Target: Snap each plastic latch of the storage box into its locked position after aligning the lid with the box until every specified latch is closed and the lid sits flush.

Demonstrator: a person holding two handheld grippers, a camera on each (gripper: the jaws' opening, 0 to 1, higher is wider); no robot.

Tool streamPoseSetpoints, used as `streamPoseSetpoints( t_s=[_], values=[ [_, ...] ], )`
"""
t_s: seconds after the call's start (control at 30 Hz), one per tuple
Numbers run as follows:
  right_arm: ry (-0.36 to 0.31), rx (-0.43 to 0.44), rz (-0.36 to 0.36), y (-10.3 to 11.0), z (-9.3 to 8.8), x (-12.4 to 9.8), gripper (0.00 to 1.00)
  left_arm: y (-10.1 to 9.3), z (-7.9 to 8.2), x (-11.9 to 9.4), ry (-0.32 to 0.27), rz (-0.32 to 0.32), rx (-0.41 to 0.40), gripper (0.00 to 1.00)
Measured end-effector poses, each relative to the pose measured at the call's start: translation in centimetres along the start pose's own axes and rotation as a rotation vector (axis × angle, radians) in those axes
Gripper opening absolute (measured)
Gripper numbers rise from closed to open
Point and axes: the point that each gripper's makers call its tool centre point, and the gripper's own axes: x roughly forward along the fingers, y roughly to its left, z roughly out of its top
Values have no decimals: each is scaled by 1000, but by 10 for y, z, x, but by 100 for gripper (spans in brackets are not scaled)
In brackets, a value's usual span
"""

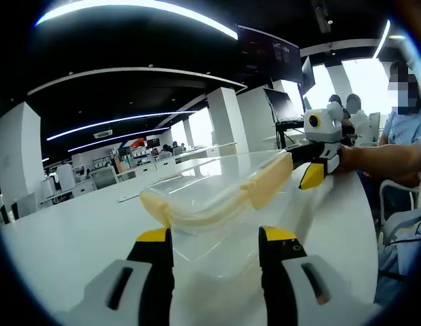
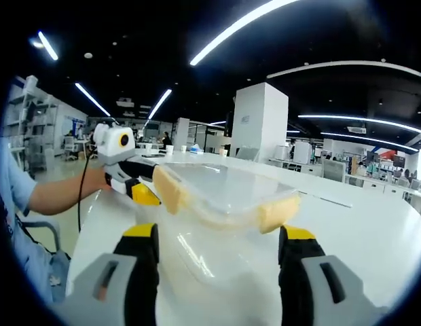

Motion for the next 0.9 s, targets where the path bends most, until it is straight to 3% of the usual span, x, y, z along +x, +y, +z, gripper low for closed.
streamPoseSetpoints(
  t_s=[0.3, 0.4, 0.53, 0.9],
  values=[
    [-16, 19, -1, -2, 2, 0, 73, 1, 0, 1, 0, 0, 0, 48],
    [-67, 21, -11, -5, 10, -2, 74, 0, -1, 0, -1, 0, 0, 48],
    [-86, 25, -13, -9, 14, 0, 76, 1, -1, 1, 0, 0, -1, 48],
    [-74, 59, -15, -12, 11, 4, 75, 0, -1, 0, 1, 0, -5, 48]
  ],
)
